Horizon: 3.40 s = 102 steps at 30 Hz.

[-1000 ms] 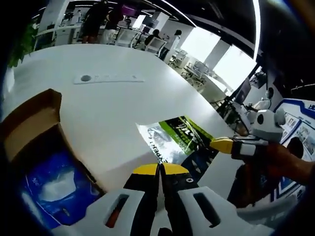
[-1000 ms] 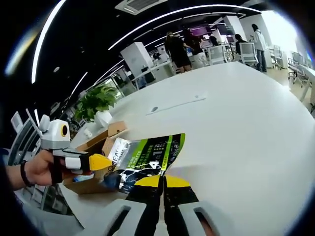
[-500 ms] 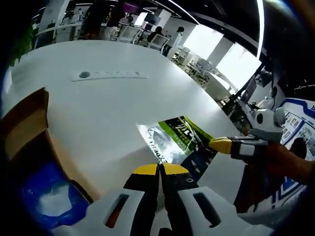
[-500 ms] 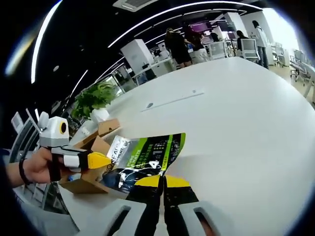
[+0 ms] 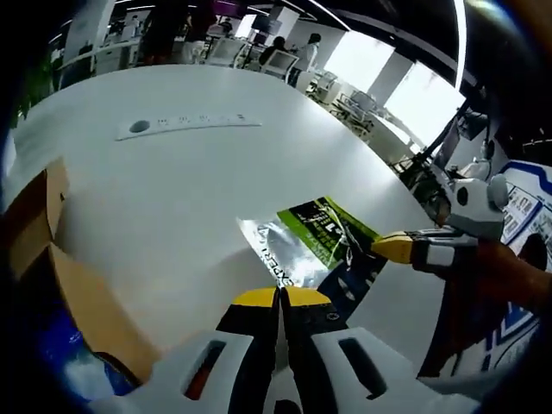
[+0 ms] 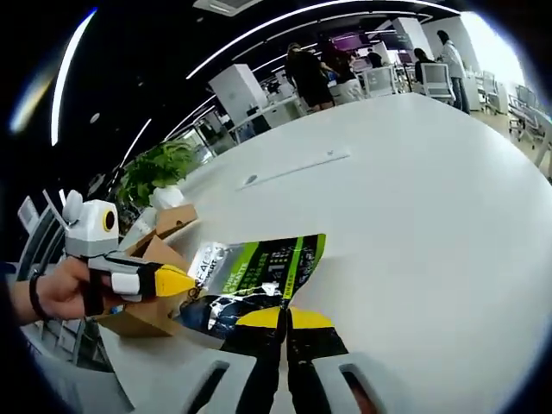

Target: Operate the shoe box by opening the lid, removing the specified soft item, and placing it in the target area until the item is outside and the box remains undamaged.

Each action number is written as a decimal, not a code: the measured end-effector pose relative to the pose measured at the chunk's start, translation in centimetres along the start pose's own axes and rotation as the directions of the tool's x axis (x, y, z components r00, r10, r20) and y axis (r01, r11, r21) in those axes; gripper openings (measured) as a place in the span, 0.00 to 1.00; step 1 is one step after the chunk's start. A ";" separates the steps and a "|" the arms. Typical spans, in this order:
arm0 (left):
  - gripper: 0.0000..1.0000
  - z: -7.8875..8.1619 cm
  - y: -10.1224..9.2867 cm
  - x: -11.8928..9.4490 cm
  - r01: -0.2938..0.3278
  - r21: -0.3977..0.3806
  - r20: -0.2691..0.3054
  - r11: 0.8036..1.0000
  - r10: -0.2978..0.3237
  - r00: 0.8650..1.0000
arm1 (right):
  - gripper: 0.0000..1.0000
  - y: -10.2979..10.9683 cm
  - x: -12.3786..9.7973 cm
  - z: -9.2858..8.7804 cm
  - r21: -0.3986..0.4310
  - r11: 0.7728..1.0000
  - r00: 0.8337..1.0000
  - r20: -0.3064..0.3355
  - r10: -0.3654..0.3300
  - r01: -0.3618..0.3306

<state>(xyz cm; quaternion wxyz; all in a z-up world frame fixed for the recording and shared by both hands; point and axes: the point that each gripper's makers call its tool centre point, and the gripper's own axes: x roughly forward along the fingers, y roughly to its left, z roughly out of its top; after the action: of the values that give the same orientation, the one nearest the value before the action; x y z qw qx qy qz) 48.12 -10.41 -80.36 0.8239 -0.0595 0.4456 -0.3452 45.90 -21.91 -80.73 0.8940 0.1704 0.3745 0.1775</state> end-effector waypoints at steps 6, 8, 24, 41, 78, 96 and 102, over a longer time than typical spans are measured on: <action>0.00 -0.3 0.4 0.7 -0.024 0.019 -0.026 1.000 0.024 0.999 | 0.00 -0.4 0.8 -0.5 0.000 1.000 1.000 -0.020 -0.002 0.002; 0.00 -0.5 0.5 0.8 -0.028 0.018 -0.037 0.999 0.029 0.999 | 0.00 -0.6 1.0 -0.7 -0.001 1.000 1.000 -0.026 -0.001 0.001; 0.00 -1.9 1.9 2.6 -0.086 0.039 -0.132 0.995 0.091 0.987 | 0.00 -0.9 1.8 -1.9 0.007 1.000 0.999 -0.050 -0.001 0.001; 0.00 -2.4 2.3 3.3 -0.110 0.057 -0.173 0.992 0.118 0.978 | 0.00 -0.8 1.7 -2.5 -0.001 1.000 0.998 -0.064 -0.010 0.010; 0.13 0.2 -0.1 -0.7 -0.059 0.054 -0.062 0.997 0.062 0.996 | 0.14 -2.2 -2.2 -1.6 0.012 0.996 0.995 -0.041 -0.093 0.094; 0.17 2.7 0.3 -8.8 -0.030 0.139 0.090 0.990 0.018 0.996 | 0.25 3.4 -3.0 -0.3 -0.030 0.999 0.999 0.035 -0.038 0.039; 0.19 2.3 0.8 -11.6 -0.032 0.145 0.123 0.989 0.014 0.992 | 0.27 5.9 -2.9 -0.7 -0.047 0.999 0.999 0.046 -0.012 0.014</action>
<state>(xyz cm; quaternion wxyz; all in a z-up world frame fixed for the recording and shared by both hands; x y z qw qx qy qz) 46.08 -3.13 -71.29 0.8556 -0.0145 0.3683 -0.3635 42.36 -17.83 -76.86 0.9072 0.1509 0.3507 0.1766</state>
